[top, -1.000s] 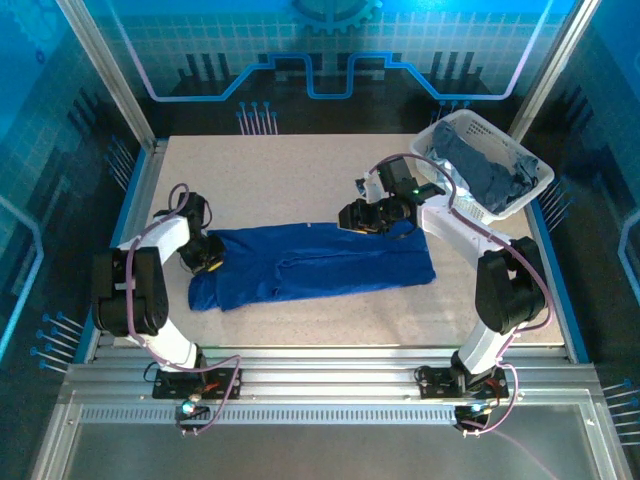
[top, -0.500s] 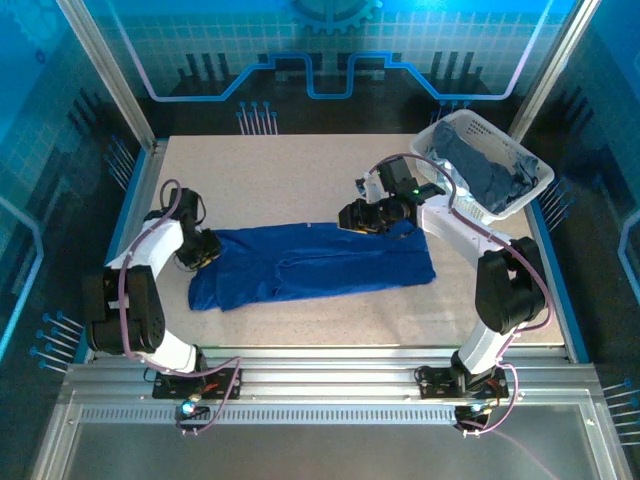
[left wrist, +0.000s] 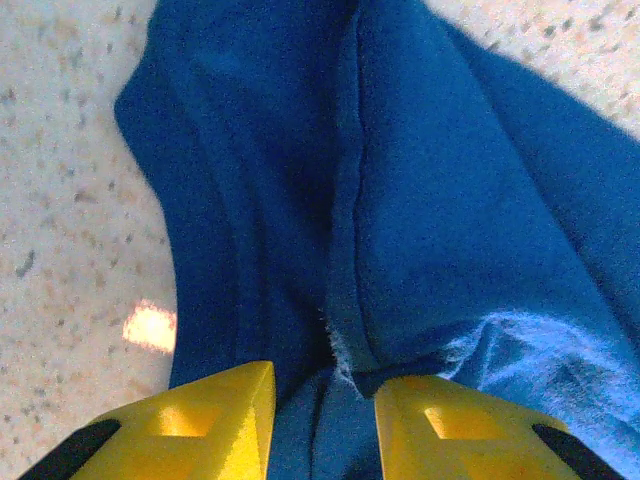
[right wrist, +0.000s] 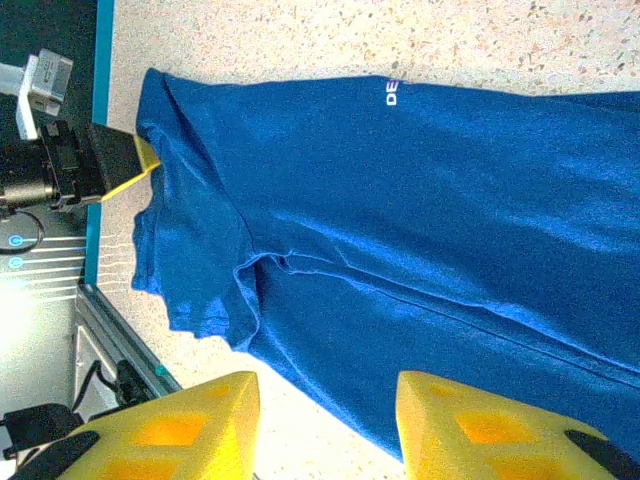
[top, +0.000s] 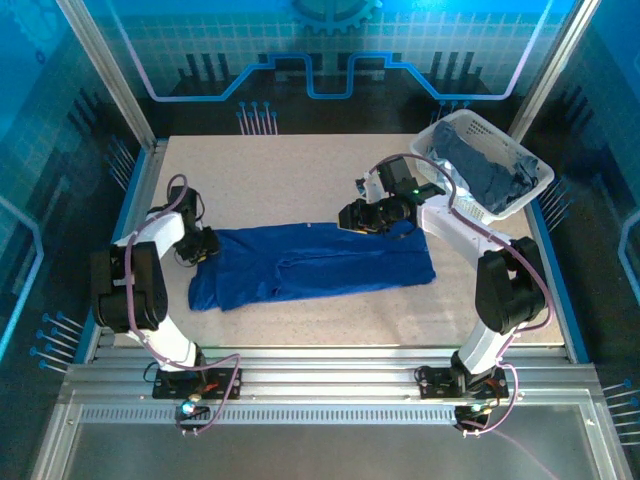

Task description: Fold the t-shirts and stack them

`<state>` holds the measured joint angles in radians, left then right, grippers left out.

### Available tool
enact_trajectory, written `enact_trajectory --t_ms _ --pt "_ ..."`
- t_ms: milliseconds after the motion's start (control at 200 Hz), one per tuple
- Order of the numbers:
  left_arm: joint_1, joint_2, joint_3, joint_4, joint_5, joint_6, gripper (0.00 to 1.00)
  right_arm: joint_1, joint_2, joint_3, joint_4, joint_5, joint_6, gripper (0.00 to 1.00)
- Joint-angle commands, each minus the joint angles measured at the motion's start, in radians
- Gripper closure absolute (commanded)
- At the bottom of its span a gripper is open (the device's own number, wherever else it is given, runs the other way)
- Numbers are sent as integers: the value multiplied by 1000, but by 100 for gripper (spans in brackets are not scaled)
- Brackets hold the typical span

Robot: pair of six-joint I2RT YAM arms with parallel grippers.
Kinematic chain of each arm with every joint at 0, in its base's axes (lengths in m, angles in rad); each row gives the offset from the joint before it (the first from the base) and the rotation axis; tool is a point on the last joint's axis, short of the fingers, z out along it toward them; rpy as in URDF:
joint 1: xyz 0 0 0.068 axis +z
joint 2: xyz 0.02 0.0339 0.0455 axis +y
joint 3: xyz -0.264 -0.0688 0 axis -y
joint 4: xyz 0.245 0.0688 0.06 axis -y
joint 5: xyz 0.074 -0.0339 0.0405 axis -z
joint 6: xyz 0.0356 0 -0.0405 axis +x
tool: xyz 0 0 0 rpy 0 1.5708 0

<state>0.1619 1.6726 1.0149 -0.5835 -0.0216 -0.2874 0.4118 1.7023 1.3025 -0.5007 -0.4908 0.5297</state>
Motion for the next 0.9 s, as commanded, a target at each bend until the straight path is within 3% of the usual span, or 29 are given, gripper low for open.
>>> enact_trajectory --t_ms 0,255,575,895 --pt "8 -24 -1 75 26 20 67 2 -6 -3 -18 -18 -11 58" --pt "8 -16 0 102 35 21 72 2 6 7 -19 -20 -8 58" --pt "8 -55 -23 132 43 -20 100 2 3 6 -24 -16 -8 58" --pt "13 -199 -85 42 37 -128 100 2 11 11 -18 -21 -7 58"
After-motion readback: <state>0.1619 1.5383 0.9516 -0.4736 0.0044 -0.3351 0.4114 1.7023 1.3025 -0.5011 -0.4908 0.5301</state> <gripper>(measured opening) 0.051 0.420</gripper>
